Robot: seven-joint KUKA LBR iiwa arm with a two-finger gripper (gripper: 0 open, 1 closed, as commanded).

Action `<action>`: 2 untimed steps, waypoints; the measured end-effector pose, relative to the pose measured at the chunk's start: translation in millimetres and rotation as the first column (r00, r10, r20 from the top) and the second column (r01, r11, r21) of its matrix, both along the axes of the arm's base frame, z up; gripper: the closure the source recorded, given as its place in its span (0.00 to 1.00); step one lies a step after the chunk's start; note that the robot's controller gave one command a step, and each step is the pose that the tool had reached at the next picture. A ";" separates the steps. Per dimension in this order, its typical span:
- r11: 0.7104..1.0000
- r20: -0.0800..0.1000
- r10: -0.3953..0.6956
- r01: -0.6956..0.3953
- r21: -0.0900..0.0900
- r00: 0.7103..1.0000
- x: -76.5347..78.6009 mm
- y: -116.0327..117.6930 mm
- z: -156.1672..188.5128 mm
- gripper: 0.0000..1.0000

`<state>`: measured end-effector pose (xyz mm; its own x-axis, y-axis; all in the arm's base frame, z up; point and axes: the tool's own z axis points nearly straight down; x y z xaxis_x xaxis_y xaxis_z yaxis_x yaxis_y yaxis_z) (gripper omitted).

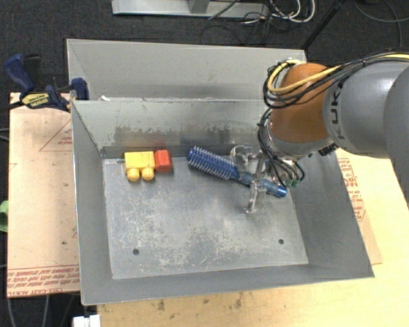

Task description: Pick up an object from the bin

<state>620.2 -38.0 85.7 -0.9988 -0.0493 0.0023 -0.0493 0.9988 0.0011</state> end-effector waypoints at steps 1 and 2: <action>0.999 0.010 -0.053 0.053 0.000 0.999 19.8 2.1 -14.3 0.00; 0.999 0.006 -0.052 0.052 0.000 0.999 18.6 2.5 -14.9 1.00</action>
Offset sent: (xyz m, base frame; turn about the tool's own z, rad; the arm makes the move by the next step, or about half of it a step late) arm 0.0175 0.0020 -0.0157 0.0534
